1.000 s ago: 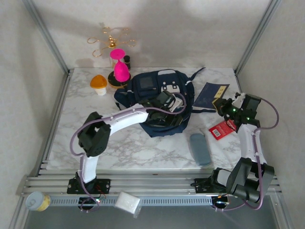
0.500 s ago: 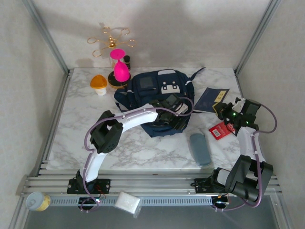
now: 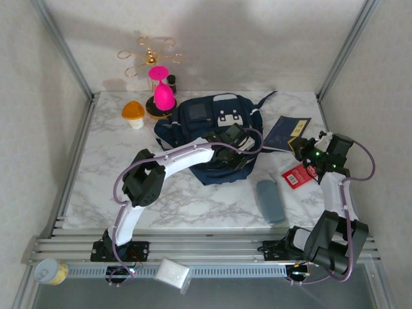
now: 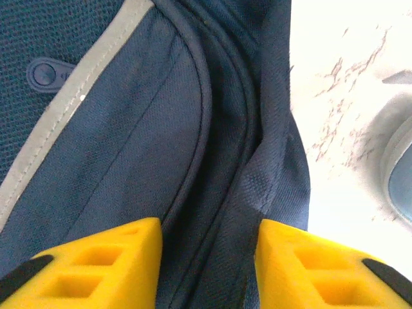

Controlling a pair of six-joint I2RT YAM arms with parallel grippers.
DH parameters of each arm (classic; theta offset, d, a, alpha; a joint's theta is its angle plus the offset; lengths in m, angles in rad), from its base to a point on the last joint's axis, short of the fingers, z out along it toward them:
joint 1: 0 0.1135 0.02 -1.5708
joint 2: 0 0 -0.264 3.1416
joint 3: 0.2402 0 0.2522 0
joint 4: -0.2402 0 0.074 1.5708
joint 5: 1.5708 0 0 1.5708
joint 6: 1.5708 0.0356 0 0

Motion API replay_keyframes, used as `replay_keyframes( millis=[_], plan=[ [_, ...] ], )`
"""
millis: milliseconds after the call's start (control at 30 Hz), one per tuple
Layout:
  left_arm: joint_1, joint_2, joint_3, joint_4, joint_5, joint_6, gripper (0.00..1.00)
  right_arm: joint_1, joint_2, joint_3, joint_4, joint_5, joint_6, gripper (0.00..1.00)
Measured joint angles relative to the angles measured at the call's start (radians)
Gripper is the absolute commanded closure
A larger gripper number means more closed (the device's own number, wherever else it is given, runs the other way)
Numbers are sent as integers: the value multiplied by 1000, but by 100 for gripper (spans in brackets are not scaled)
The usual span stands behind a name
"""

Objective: Pack the student bag
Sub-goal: Open the student bag at the top-center of the table.

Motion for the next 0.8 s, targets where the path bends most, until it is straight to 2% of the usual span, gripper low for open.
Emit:
replay_keyframes(
  millis=[100,200,300,433,567,800],
  plan=[
    [-6,18,12,-17,-8,16,54,0,-1,0,0,0,0,100],
    [-13,29,12,-22,-26,25,67,-3,-1,0,1,0,1,100],
    [-15,39,18,-30,-39,27,85,-4,-1,0,2,0,4,100],
    [-16,43,43,-55,-47,31,100,-4,-9,0,-6,13,-2,100],
    [-19,43,84,-79,-84,22,100,-5,-22,3,-45,30,-20,100],
    [-20,-6,289,-145,-194,-14,100,2,-101,54,-243,87,-92,100]
  ],
)
